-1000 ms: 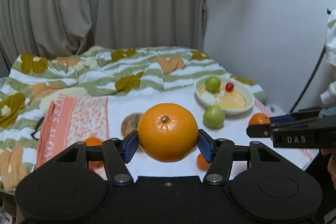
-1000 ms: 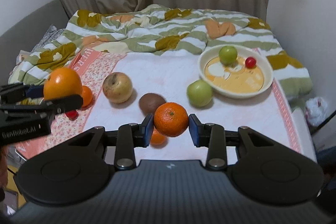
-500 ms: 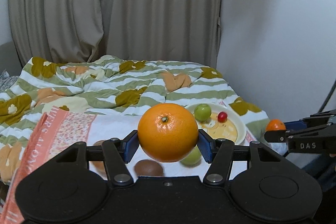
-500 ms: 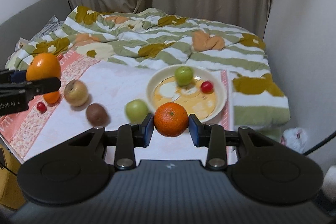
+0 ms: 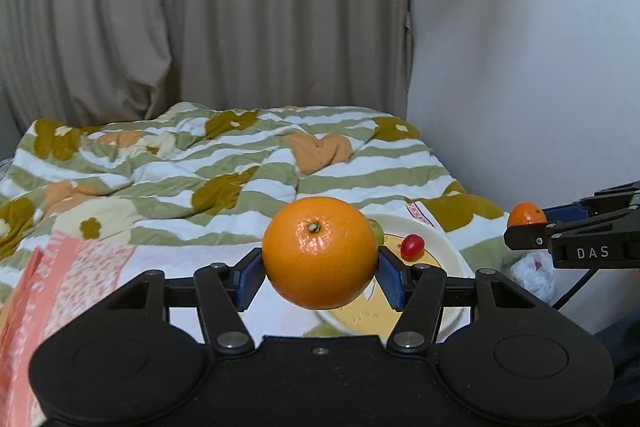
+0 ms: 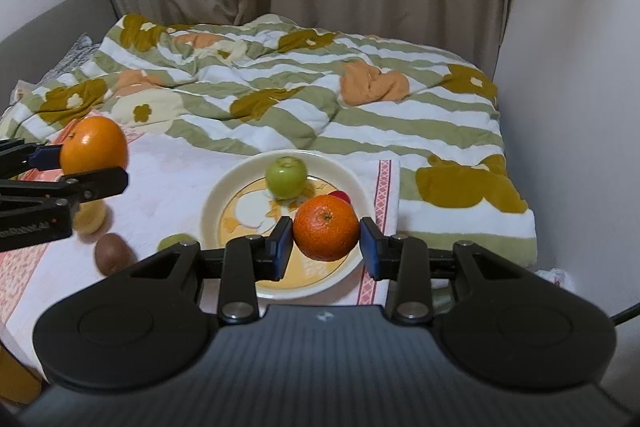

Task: Organize fruits
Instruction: 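Release the orange into the bowl with the left tool while the right tool carries the mandarin, then lower the mandarin into the bowl and open the right tool, then withdraw both tools from the bowl toward the remaining fruits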

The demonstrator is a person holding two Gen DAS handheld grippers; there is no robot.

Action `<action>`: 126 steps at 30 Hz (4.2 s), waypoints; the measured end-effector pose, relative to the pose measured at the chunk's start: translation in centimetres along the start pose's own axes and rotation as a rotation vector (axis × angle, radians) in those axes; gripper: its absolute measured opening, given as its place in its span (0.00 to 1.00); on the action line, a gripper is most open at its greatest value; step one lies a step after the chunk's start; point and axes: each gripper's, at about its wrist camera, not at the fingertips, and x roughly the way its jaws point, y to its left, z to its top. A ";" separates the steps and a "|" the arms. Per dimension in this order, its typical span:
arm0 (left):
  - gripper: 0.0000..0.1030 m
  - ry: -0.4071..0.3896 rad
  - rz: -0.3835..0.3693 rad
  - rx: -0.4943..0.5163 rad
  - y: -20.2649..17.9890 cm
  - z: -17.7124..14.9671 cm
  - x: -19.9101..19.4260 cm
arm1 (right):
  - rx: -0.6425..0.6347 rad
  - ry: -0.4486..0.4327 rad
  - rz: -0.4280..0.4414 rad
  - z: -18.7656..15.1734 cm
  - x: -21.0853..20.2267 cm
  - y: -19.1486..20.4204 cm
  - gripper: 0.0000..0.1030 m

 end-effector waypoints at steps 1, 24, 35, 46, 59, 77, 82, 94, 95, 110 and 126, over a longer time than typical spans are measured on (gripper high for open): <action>0.62 0.007 -0.008 0.013 -0.2 0.2 1.0 | 0.007 0.008 -0.003 0.1 0.7 -0.2 0.50; 0.62 0.287 -0.105 0.250 -3.4 -1.5 16.5 | 0.119 0.133 -0.065 1.0 9.0 -3.5 0.50; 1.00 0.255 -0.068 0.264 -3.4 -1.0 15.3 | 0.128 0.124 -0.064 1.7 8.8 -4.1 0.50; 1.00 0.282 -0.050 0.103 -0.5 -0.2 12.0 | 0.060 0.120 -0.006 2.0 9.7 -2.8 0.50; 1.00 0.252 0.002 0.030 1.7 -0.4 8.9 | -0.106 0.168 0.032 0.3 14.7 0.1 0.50; 1.00 0.204 0.053 -0.018 2.6 -0.7 5.2 | -0.159 0.059 -0.009 -1.0 11.4 1.2 1.00; 1.00 0.164 0.062 -0.014 2.1 -0.6 3.0 | -0.126 0.060 -0.017 -1.0 9.0 1.1 1.00; 1.00 0.019 0.147 -0.037 1.0 -1.8 -5.8 | -0.070 0.003 -0.020 -1.3 -0.4 1.8 1.00; 1.00 0.003 0.162 -0.040 1.0 -2.0 -6.8 | -0.066 -0.013 -0.016 -1.4 -1.3 2.0 1.00; 1.00 -0.076 0.348 -0.093 7.7 -6.2 -16.2 | -0.038 -0.077 0.046 -2.4 -7.8 8.7 1.00; 0.98 0.035 0.224 -0.091 19.7 -10.1 -15.2 | 0.092 0.007 -0.043 -5.5 -4.9 20.8 1.00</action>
